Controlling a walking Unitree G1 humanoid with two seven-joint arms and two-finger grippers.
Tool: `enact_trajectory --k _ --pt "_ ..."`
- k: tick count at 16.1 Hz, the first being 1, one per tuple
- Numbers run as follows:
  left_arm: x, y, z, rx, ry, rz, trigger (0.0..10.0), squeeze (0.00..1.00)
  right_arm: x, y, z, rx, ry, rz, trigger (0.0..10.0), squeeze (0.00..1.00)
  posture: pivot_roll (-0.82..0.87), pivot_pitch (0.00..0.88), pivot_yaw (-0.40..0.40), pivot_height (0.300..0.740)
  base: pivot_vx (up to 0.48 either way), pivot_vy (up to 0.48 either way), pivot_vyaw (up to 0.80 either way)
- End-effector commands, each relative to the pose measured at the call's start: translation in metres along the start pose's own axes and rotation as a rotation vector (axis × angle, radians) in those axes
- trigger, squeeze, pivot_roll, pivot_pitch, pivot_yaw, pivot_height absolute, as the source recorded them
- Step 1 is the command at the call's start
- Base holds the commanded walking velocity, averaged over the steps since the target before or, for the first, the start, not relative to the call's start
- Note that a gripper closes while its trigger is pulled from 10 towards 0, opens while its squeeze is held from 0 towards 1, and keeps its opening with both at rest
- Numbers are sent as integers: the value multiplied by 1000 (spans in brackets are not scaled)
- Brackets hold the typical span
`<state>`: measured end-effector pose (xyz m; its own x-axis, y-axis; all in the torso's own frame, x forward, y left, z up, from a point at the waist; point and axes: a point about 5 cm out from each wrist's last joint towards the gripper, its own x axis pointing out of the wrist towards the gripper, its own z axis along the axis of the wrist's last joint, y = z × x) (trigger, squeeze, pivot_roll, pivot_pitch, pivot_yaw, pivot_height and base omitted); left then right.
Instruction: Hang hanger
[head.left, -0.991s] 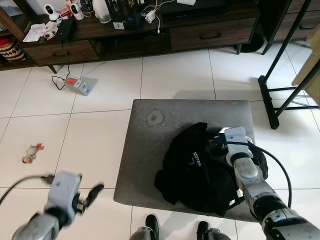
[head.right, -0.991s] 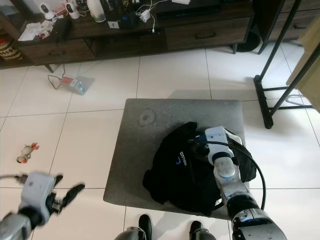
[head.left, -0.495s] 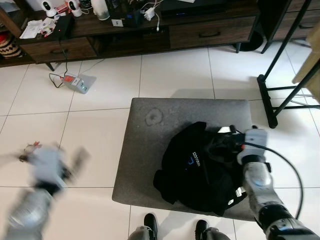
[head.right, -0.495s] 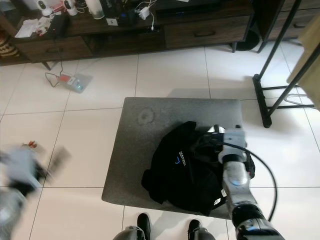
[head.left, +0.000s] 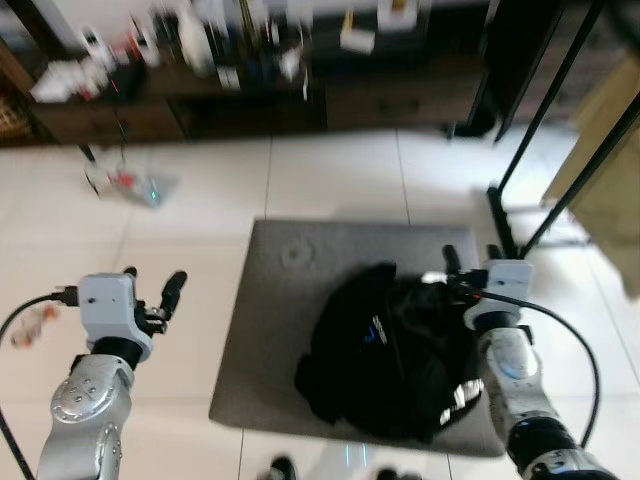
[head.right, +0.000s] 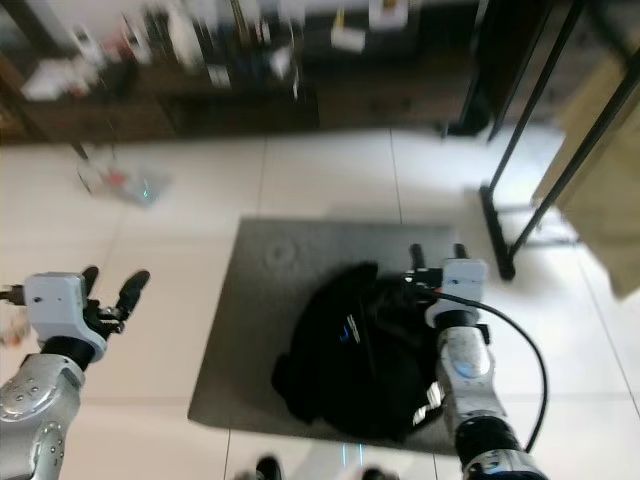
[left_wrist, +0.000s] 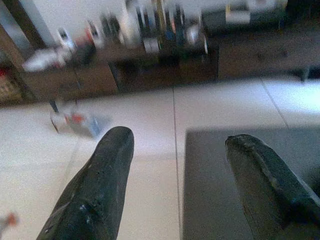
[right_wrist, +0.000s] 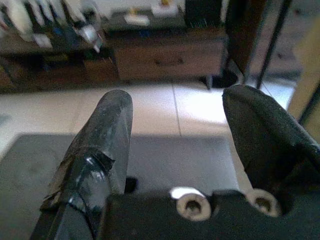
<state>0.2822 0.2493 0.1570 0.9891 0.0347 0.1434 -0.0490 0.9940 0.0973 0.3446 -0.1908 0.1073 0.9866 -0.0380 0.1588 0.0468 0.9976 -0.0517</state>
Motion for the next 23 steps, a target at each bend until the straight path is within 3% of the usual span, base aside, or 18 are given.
enact_trajectory --k 1,4,7,10,14,19,23 --pt "-4 13 -6 20 13 40 10000 0 1 3 1 0 -6 11 10000 0 108 26 53 740 0 0 0" --pt "12 8 -9 -11 -9 47 10000 0 1 8 -1 23 -1 -8 10000 0 80 0 76 740 0 0 0" --pt "15 1 -17 -38 -13 47 10000 0 -1 9 -3 28 2 -8 10000 0 90 0 58 740 0 0 0" --pt "8 1 -24 -44 -15 60 10000 0 -3 5 -3 -3 3 3 10000 0 104 0 13 740 0 0 0" --pt "1 -15 -33 -39 -7 26 10000 0 -7 -12 -5 -22 5 -41 10000 0 90 0 -27 740 0 0 0" --pt "-1 -21 -37 -22 2 -6 10000 0 -17 -13 -13 3 20 -84 10000 0 66 0 2 735 0 0 0" --pt "0 -20 -34 -28 -3 -6 10000 0 -19 -3 -13 25 -4 -64 10000 0 67 0 20 710 0 0 0"
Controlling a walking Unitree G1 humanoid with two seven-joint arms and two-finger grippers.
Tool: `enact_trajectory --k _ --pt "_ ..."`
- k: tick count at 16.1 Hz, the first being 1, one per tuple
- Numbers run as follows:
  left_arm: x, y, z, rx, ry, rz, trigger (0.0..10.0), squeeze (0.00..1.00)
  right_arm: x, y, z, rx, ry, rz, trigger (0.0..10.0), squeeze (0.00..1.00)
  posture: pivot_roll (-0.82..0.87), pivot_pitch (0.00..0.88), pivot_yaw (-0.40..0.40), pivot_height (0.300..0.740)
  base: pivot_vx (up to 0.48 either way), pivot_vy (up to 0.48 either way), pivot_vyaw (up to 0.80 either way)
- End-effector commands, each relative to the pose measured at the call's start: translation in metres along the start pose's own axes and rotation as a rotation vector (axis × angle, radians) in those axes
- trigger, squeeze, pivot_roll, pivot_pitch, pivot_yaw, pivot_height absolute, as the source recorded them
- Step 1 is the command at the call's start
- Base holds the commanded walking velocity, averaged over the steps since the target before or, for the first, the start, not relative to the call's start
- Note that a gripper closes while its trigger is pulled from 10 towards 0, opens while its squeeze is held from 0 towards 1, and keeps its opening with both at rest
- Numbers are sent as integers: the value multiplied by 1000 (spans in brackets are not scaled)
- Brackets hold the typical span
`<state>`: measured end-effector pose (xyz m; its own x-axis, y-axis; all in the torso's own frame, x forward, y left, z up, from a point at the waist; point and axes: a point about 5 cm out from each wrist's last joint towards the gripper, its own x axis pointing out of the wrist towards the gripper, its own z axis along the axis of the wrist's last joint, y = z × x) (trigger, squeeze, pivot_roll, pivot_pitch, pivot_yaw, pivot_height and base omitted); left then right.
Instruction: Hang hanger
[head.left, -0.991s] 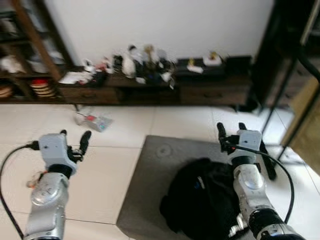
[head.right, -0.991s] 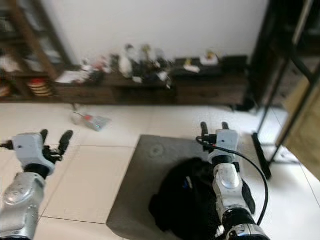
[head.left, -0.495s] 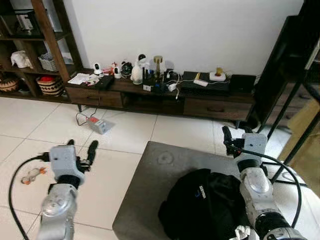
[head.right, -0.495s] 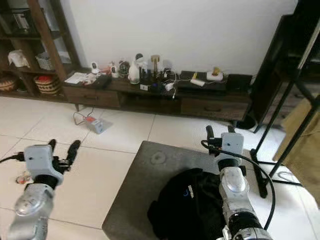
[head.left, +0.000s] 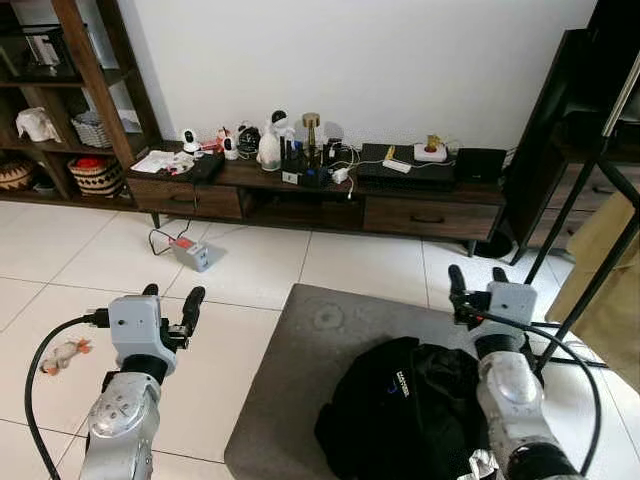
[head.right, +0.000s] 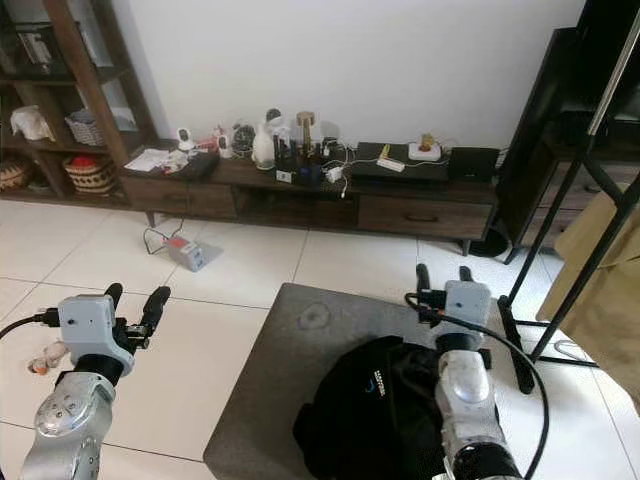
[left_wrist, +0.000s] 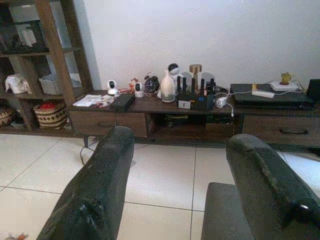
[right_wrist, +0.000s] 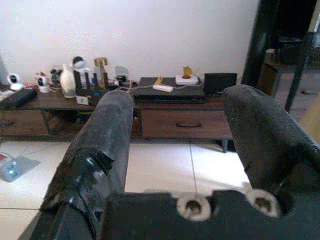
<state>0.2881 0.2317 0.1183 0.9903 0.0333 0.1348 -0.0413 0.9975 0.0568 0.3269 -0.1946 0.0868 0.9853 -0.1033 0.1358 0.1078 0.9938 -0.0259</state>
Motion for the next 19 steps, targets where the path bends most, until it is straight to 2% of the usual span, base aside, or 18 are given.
enact_trajectory --k 1,3,6,10,13,14,19 --pt "1 0 6 11 -18 -8 10000 0 3 2 6 3 -26 7 10000 0 63 0 22 710 0 0 0" --pt "0 -4 9 6 -23 -22 10000 0 10 -2 10 -19 -8 -15 10000 0 67 25 22 705 0 0 0" --pt "-4 -6 7 5 -13 -26 10000 0 10 -6 15 -4 -46 -23 10000 0 71 85 14 677 0 0 0" --pt "-8 -7 8 0 -3 -18 10000 0 15 -1 17 -18 -36 -7 10000 0 86 129 9 677 0 0 0" --pt "-10 -3 9 5 3 -6 10000 0 16 -2 14 -35 -1 -16 10000 0 89 153 12 672 0 0 0" --pt "-10 -1 10 10 4 -2 10000 0 15 -4 15 -34 -14 -27 10000 0 87 156 13 653 0 0 0" --pt "-9 -2 13 3 7 -3 10000 0 17 -4 17 -18 -15 -22 10000 0 92 175 21 653 0 0 0"
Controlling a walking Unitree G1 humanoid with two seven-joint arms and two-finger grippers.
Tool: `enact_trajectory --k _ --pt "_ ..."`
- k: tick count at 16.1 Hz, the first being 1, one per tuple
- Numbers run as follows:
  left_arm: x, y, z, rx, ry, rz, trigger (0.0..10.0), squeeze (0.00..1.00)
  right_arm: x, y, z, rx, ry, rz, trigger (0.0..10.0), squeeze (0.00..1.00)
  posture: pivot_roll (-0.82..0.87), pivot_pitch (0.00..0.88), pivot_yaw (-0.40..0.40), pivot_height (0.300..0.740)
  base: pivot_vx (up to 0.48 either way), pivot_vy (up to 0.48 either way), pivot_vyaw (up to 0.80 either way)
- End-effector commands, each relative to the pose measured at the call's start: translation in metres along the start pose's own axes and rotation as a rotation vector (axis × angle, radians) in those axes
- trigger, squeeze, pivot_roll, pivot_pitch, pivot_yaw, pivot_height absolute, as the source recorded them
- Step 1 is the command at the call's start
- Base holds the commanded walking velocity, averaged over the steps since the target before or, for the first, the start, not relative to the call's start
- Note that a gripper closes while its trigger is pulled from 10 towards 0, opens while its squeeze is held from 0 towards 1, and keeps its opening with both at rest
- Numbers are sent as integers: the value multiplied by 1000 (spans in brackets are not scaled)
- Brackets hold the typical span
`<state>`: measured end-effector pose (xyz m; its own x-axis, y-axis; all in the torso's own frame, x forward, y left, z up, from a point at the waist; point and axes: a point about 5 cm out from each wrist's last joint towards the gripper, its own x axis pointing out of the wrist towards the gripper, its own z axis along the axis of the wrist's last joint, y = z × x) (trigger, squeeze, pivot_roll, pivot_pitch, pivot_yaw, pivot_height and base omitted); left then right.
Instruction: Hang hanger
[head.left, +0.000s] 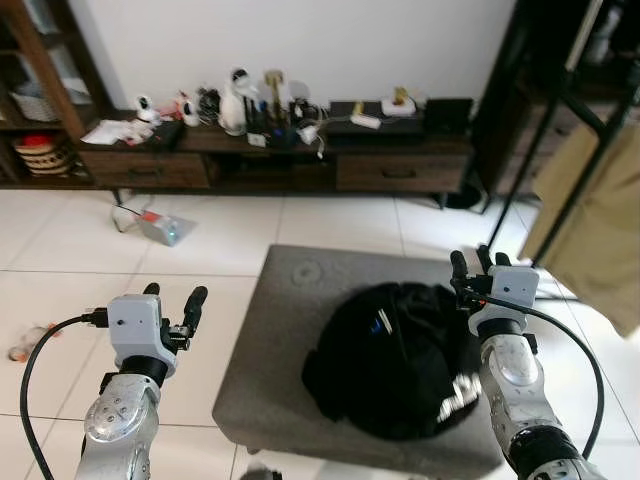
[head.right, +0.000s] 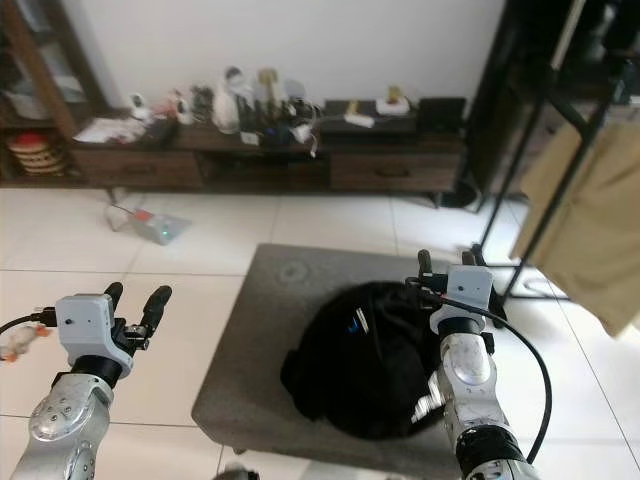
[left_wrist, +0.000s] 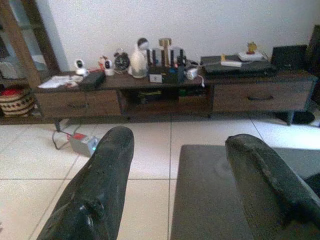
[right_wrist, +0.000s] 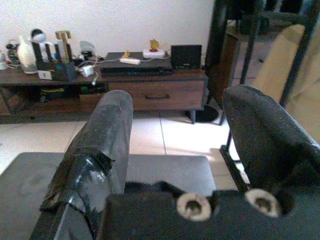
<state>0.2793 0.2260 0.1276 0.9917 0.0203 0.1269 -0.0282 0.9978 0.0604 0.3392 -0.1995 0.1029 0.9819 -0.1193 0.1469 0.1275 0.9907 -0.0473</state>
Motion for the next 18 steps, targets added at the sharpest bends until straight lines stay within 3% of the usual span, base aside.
enact_trajectory --k 1,11,18 --pt "-2 2 3 4 0 9 10000 0 3 0 3 6 -2 -5 10000 0 95 178 23 653 0 0 0" --pt "-6 3 2 3 43 5 10000 0 2 7 -1 -3 18 19 10000 0 100 210 39 653 0 0 0" --pt "-7 2 3 -3 56 -10 10000 0 3 15 7 -15 -34 79 10000 0 99 223 47 653 334 0 242"
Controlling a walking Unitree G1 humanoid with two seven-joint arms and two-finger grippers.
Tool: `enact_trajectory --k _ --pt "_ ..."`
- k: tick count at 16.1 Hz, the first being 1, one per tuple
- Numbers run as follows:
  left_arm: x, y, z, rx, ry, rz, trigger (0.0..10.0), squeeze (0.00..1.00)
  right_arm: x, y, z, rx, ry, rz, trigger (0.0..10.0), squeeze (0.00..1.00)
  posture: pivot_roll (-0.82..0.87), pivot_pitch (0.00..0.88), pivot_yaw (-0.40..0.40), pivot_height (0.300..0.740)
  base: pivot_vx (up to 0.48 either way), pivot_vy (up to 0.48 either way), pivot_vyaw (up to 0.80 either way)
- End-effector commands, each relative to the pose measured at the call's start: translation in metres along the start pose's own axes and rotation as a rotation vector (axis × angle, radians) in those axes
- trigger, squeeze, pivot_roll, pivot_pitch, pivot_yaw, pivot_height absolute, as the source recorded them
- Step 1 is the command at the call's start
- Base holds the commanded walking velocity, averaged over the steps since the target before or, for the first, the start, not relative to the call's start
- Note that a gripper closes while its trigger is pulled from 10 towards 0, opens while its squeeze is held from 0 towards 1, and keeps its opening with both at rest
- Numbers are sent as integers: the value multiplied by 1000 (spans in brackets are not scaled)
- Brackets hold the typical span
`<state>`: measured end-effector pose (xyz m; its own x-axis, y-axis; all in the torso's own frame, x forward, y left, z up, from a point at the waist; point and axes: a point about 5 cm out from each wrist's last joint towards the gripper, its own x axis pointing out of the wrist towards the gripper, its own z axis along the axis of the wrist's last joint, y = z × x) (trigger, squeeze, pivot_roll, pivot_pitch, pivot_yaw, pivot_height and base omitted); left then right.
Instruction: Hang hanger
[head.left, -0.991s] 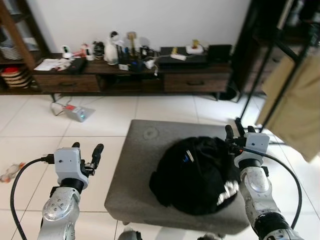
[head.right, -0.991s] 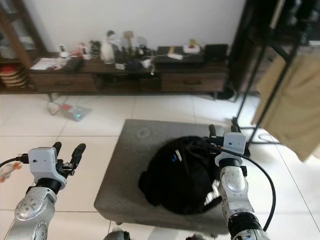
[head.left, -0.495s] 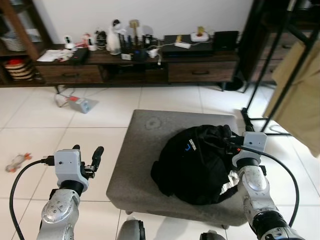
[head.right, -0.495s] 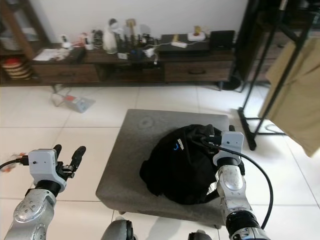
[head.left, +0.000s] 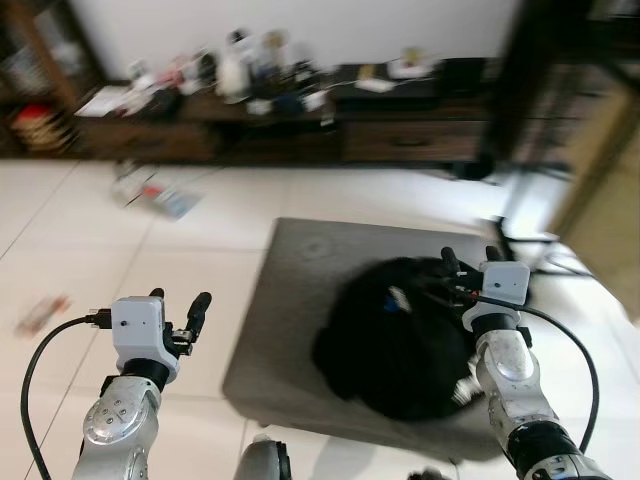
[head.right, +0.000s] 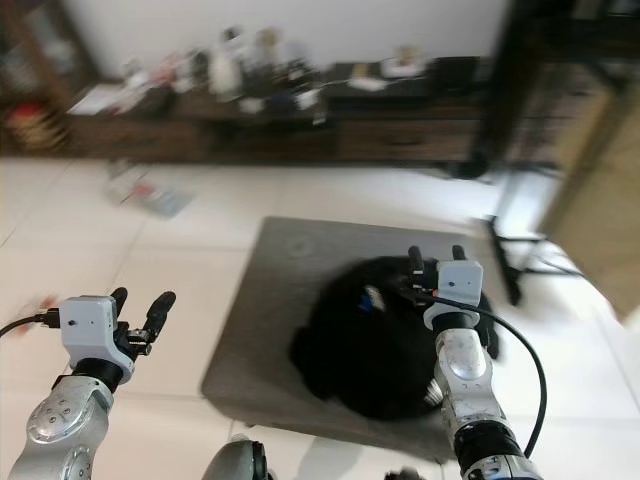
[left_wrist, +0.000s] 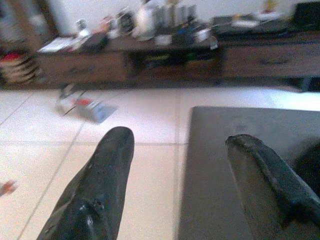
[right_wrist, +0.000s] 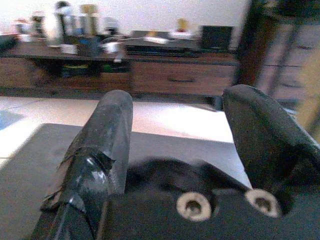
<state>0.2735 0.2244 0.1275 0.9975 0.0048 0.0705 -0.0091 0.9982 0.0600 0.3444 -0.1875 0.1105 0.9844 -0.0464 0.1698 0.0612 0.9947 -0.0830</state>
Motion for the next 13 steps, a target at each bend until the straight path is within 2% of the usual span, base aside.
enact_trajectory --k 1,3,6,10,13 --pt "-2 3 2 -1 2 8 10000 0 -1 2 0 21 -7 1 10000 0 99 223 47 653 349 0 0" --pt "-2 3 4 3 -4 -3 10000 0 0 -1 0 7 0 -18 10000 0 98 227 50 653 345 0 0" --pt "-3 3 4 10 -3 -12 10000 0 -1 -4 -2 -11 16 -71 10000 0 100 240 52 653 0 0 0" --pt "-12 4 4 15 17 -25 10000 0 -12 -6 -22 -42 136 -156 10000 0 119 281 65 653 0 0 0" --pt "-21 7 5 33 51 -41 10000 0 -20 -11 -43 -108 291 -237 10000 0 137 324 93 653 0 0 0"
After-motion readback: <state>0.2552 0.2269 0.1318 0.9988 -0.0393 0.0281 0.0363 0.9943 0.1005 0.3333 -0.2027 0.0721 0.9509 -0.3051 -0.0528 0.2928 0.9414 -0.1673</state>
